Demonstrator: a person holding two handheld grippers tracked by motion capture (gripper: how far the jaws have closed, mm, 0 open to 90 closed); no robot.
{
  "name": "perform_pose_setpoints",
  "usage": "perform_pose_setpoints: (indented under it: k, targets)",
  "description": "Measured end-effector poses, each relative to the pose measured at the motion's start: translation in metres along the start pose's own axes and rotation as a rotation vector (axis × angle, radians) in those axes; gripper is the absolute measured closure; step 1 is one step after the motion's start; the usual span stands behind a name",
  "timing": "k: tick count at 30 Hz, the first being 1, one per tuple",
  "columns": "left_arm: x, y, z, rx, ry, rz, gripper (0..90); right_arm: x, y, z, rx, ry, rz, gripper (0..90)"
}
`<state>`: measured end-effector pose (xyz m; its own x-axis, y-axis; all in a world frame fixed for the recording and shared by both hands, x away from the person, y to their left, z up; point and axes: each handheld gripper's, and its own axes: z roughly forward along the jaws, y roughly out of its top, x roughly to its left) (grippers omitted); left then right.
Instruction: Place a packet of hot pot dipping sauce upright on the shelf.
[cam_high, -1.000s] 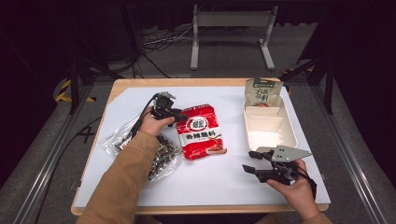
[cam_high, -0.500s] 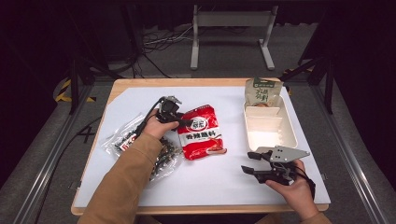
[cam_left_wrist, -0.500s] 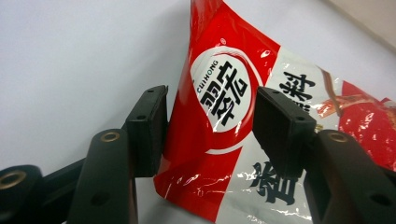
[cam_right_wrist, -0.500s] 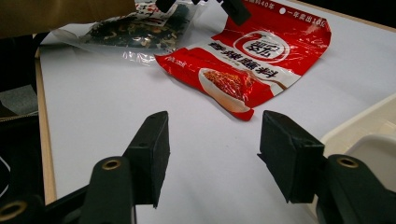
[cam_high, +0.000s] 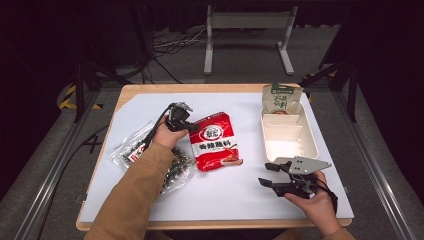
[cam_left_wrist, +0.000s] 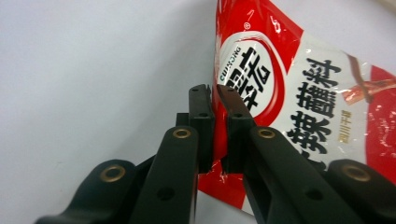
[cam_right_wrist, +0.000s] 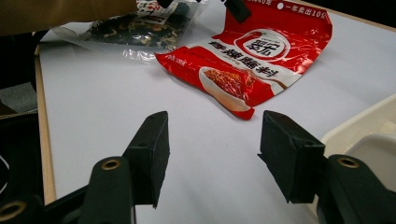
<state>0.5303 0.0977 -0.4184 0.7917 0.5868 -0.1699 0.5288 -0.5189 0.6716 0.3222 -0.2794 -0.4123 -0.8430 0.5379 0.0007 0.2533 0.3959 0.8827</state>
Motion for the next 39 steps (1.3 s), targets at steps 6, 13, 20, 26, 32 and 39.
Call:
perform_pose_setpoints:
  k: [6, 13, 20, 26, 32, 39]
  targets:
    - [-0.003, 0.003, -0.011, -0.027, -0.024, -0.031, 89.0, 0.0, 0.001, -0.001, -0.005, 0.013, -0.009, 44.7]
    - [-0.011, 0.007, -0.031, -0.065, -0.048, -0.047, 89.5, 0.0, 0.003, -0.003, -0.009, 0.012, -0.017, 46.5]
    - [-0.022, 0.01, -0.053, -0.122, -0.087, -0.022, 89.8, 0.001, 0.006, -0.004, -0.015, 0.011, -0.029, 47.4]
    - [-0.035, 0.013, -0.07, -0.145, -0.105, 0.015, 89.8, 0.001, 0.007, -0.006, -0.021, 0.007, -0.028, 47.8]
    - [-0.055, 0.016, -0.093, -0.18, -0.13, 0.083, 89.9, 0.0, 0.007, -0.007, -0.022, 0.002, -0.027, 47.9]
    - [-0.08, 0.017, -0.109, -0.207, -0.161, 0.163, 89.9, 0.0, 0.007, -0.01, -0.028, -0.002, -0.023, 48.0]
